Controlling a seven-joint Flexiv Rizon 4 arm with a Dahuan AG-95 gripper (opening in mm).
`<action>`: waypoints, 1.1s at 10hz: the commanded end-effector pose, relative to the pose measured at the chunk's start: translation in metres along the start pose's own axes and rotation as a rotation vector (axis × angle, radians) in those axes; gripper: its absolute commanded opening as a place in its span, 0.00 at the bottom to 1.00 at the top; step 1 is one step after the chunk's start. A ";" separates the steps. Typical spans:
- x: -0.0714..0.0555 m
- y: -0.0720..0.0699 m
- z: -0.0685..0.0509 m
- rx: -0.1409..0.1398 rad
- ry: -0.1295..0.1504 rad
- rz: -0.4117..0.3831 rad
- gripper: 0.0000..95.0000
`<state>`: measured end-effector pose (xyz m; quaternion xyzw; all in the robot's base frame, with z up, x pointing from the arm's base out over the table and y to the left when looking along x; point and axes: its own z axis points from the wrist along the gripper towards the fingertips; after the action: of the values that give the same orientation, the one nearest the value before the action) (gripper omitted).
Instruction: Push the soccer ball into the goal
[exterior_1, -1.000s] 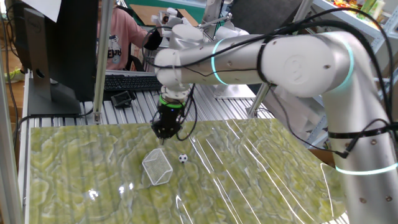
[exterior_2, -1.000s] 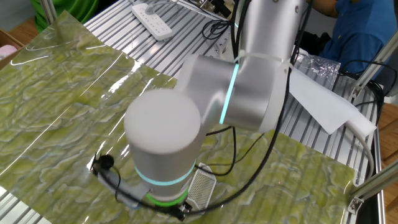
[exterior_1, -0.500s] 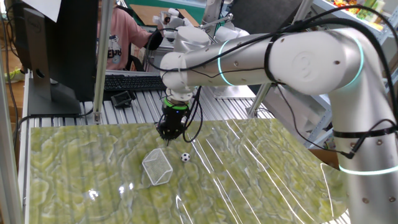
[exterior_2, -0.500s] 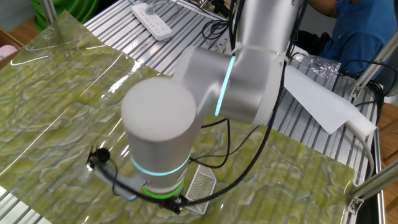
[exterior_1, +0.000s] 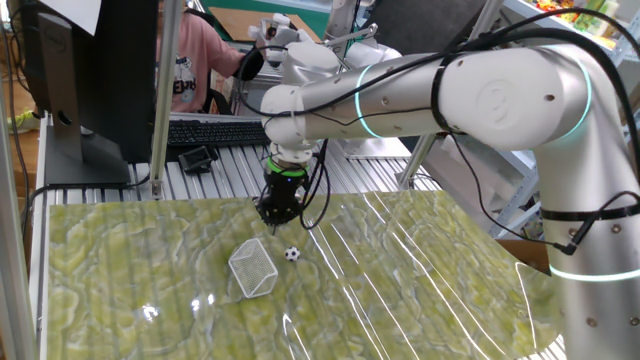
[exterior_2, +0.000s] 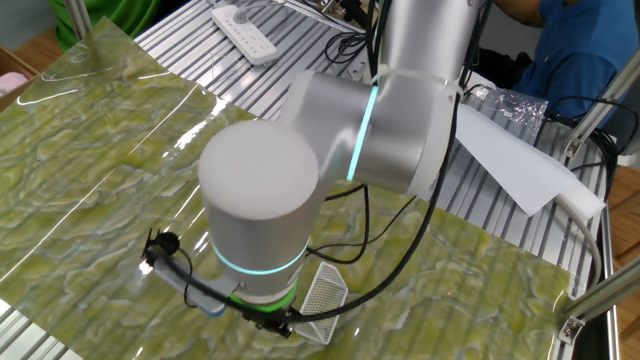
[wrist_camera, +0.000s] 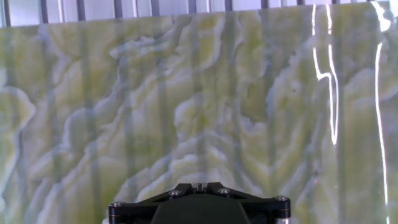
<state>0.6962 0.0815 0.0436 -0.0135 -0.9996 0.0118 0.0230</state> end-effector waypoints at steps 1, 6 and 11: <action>-0.004 -0.001 0.002 0.017 0.001 -0.040 0.00; -0.004 -0.001 0.002 0.057 0.004 -0.123 0.00; -0.003 -0.001 0.003 -0.023 0.012 -0.089 0.00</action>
<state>0.6997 0.0803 0.0405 0.0493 -0.9981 0.0184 0.0314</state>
